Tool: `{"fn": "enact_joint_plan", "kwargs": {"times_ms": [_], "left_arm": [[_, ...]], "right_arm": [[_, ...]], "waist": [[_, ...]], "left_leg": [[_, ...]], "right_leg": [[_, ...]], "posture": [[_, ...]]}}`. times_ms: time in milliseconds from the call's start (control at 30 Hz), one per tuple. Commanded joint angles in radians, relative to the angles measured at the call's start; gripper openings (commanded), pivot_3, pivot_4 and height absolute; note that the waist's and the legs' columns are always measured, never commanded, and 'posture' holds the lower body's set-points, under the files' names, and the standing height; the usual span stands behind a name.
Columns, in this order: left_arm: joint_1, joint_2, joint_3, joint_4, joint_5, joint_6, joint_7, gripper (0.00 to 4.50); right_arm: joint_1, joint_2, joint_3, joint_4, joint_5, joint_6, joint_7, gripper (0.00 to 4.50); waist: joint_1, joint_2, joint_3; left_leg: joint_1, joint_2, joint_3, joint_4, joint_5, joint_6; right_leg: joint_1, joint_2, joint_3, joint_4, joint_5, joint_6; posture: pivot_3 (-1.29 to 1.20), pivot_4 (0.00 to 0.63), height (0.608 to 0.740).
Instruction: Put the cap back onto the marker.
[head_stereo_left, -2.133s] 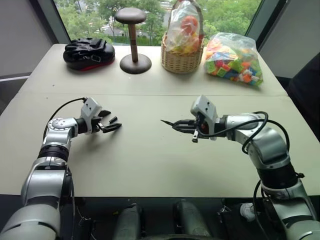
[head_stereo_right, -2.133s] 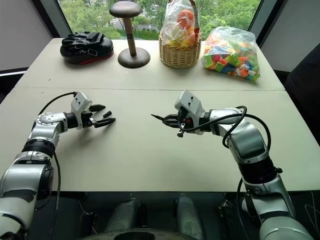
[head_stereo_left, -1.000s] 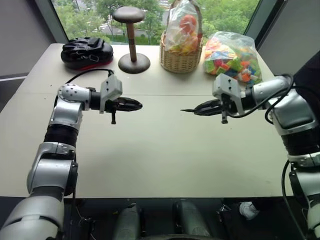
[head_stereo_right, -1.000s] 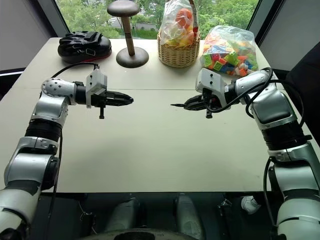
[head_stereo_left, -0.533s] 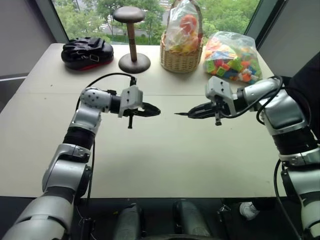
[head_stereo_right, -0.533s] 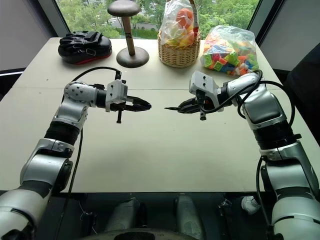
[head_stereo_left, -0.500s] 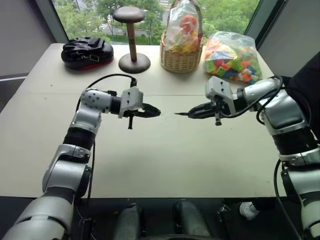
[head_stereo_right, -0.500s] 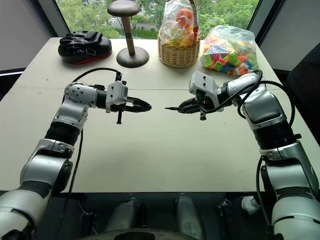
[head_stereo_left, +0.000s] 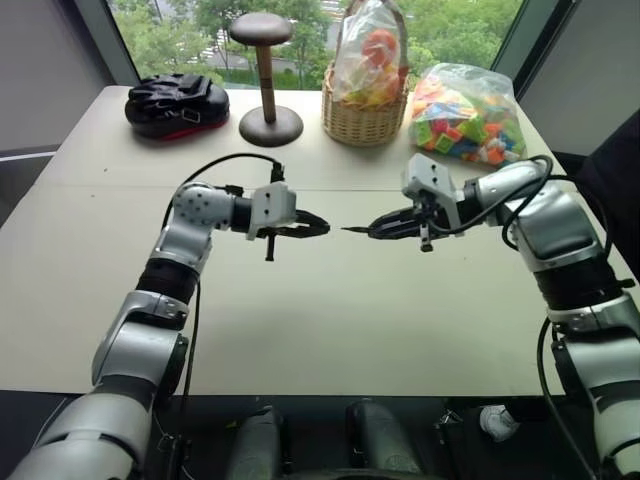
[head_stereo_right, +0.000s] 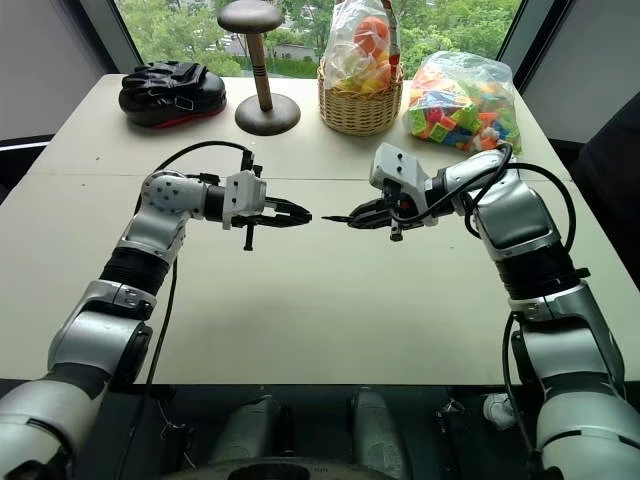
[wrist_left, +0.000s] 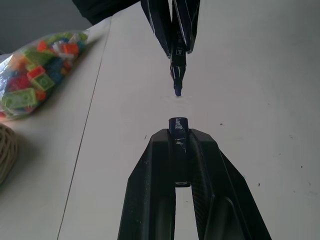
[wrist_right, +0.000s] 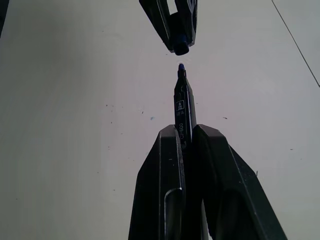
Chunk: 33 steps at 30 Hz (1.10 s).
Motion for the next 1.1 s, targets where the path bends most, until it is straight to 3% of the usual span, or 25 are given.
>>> {"fn": "enact_joint_plan", "kwargs": {"times_ms": [33,1100], "left_arm": [[-0.030,-0.009,-0.006,-0.010,0.006,-0.035,0.022,0.07],[-0.056,-0.054,-0.044,0.024,0.036,-0.099,0.048,0.07]], "right_arm": [[-0.035,0.003,-0.018,-0.035,0.012,0.003,-0.003,0.00],[-0.046,0.057,-0.005,-0.008,0.008,0.008,-0.031,0.00]], "waist": [[0.000,0.000,0.000],[0.000,0.000,0.000]], "left_leg": [[0.000,0.000,0.000,0.000,0.000,0.000],[0.000,0.000,0.000,0.000,0.000,0.000]], "right_leg": [[0.000,0.000,0.000,0.000,0.000,0.000],[0.000,0.000,0.000,0.000,0.000,0.000]], "posture": [[0.00,0.150,0.740],[0.00,0.150,0.740]]}}
